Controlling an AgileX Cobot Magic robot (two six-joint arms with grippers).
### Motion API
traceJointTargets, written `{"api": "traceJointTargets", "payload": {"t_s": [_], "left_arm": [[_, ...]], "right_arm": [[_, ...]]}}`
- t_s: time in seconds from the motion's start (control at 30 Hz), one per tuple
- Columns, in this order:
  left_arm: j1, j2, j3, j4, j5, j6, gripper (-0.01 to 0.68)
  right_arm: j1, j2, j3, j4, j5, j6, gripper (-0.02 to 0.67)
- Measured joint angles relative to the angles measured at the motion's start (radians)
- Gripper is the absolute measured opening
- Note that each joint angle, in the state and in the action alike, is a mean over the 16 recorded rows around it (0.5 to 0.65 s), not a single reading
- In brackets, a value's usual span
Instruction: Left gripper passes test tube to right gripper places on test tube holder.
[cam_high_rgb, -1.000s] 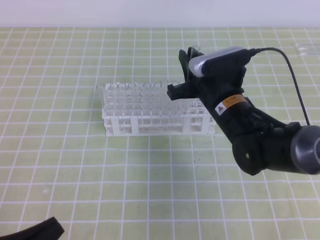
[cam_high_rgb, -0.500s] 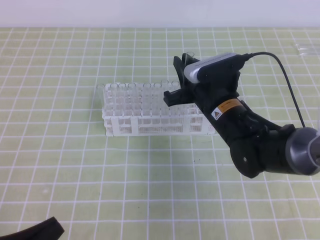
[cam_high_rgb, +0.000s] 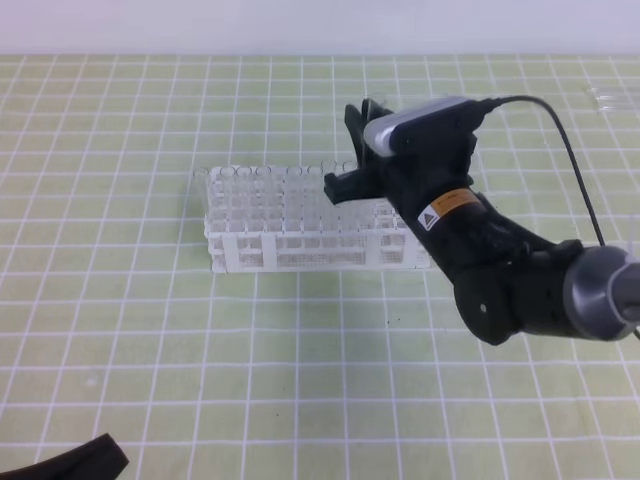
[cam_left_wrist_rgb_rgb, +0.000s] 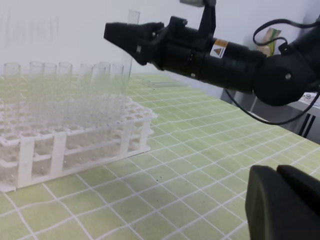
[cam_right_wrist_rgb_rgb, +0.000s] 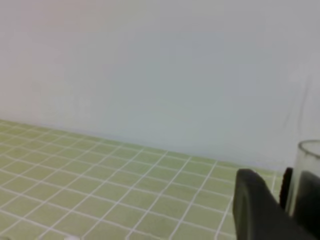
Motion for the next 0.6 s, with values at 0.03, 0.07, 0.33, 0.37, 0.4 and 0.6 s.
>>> {"api": "traceJointTargets", "payload": {"t_s": [0.03,0.07,0.33,0.37,0.4,0.6], "left_arm": [[0.000,0.000,0.001,0.002,0.001,0.000,0.000],[0.000,0.001,0.002,0.004,0.001,0.000,0.000],[0.000,0.000,0.000,0.000,-0.001,0.000,0.000],[0.000,0.000,0.000,0.000,-0.001,0.000,0.000],[0.000,0.000,0.001,0.002,0.000,0.000,0.000],[0.000,0.001,0.002,0.004,0.001,0.000,0.000]], "right_arm": [[0.000,0.002,-0.001,0.001,0.002,-0.001,0.008],[0.000,0.004,-0.001,0.002,0.003,-0.001,0.008],[-0.001,0.016,-0.001,0.016,0.009,-0.012,0.008],[-0.001,0.017,-0.001,0.019,0.009,-0.013,0.008],[-0.002,0.017,-0.001,0.021,0.009,-0.015,0.008],[-0.003,0.022,-0.001,0.035,0.009,-0.024,0.008]]}}
